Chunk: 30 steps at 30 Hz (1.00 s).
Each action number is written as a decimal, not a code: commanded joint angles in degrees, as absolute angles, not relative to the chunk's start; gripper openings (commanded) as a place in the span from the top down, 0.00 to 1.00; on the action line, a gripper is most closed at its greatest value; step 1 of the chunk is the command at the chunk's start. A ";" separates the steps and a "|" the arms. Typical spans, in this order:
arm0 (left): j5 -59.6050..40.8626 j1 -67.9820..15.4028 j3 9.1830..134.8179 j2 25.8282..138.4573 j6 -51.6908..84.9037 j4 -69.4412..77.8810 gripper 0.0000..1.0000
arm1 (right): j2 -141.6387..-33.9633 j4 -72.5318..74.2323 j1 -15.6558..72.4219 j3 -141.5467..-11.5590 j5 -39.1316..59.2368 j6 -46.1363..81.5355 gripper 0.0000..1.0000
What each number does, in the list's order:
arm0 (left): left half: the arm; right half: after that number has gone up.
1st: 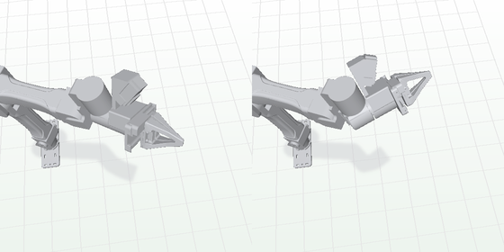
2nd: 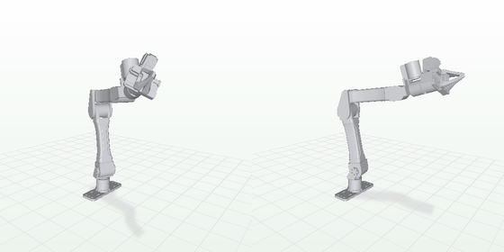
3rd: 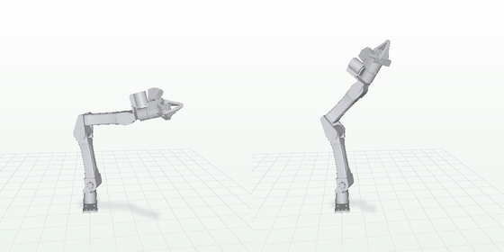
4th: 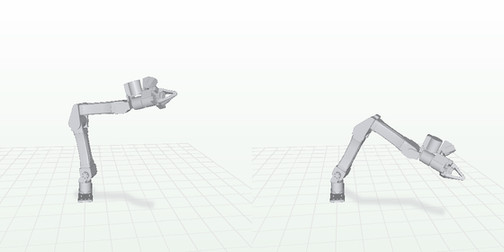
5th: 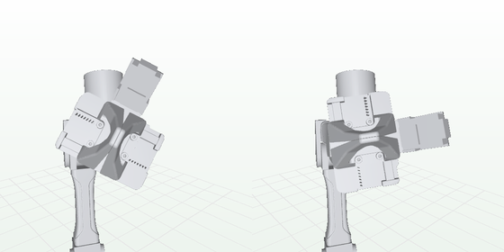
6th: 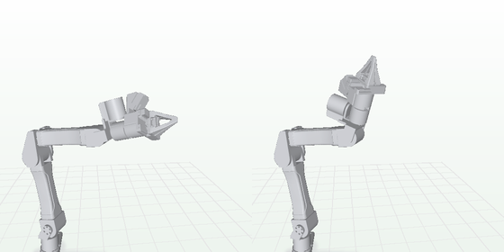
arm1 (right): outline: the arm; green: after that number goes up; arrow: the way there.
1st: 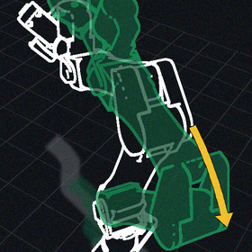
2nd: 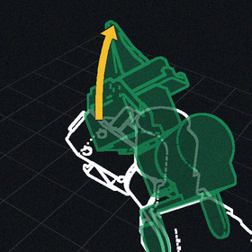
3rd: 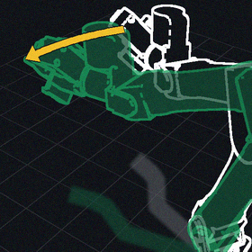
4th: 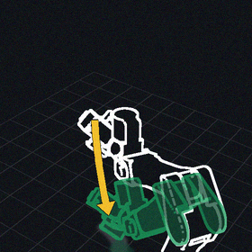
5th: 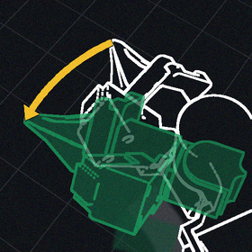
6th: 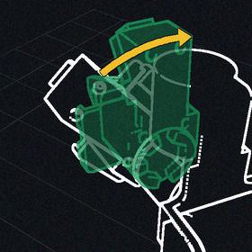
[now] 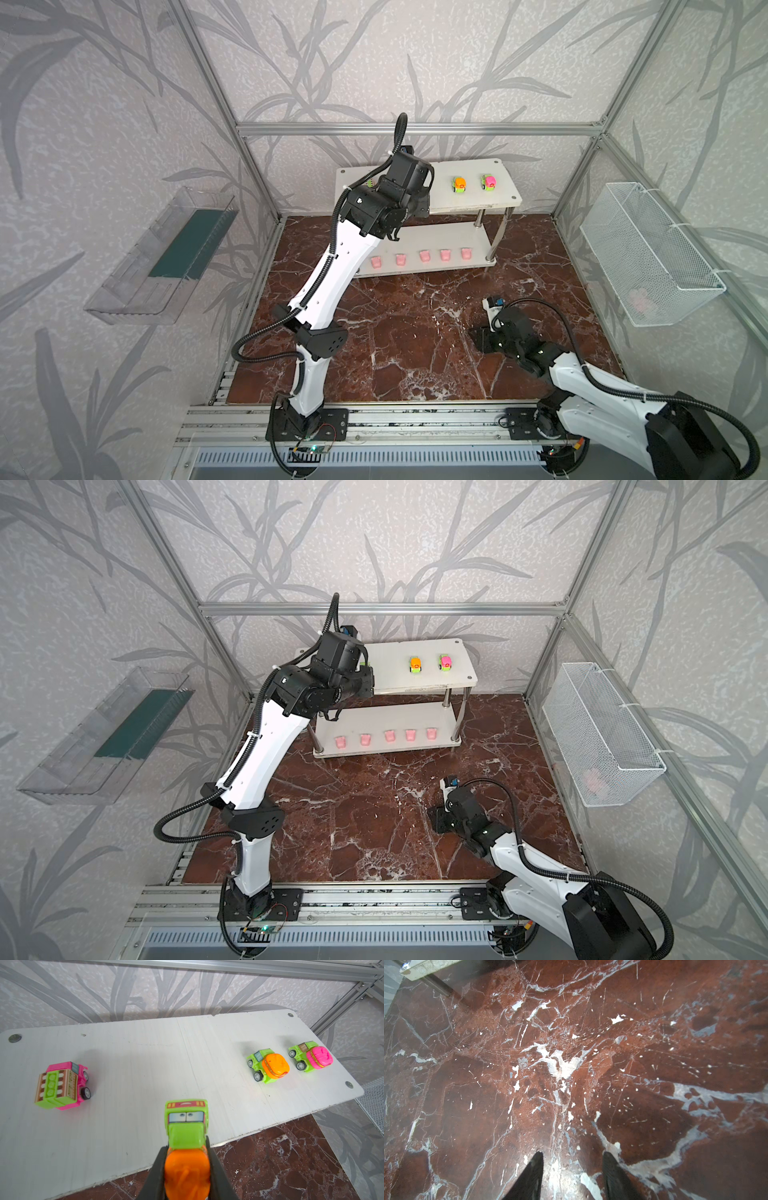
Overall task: Place and organize the plastic toys onto the shelf
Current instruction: 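Lift the orange-topped truck with the left gripper and carry it over the top shelf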
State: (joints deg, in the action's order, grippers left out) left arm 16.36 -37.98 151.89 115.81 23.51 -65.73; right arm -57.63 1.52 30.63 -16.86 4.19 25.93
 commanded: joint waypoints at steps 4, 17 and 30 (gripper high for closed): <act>12.44 -36.17 154.35 118.39 23.04 -63.56 0.76 | -59.44 3.01 30.26 -18.37 4.55 25.73 0.53; 10.41 -34.37 155.39 122.23 22.94 -61.29 0.76 | -62.22 4.00 30.19 -19.34 4.79 25.49 0.53; 8.19 -33.67 155.62 124.27 23.38 -59.33 0.75 | -63.50 4.75 30.04 -19.34 4.59 25.58 0.53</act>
State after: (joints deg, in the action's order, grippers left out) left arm 9.19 -34.02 153.73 123.22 23.55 -59.05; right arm -63.02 3.64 30.30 -17.96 4.19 25.91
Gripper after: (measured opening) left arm 0.246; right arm 0.472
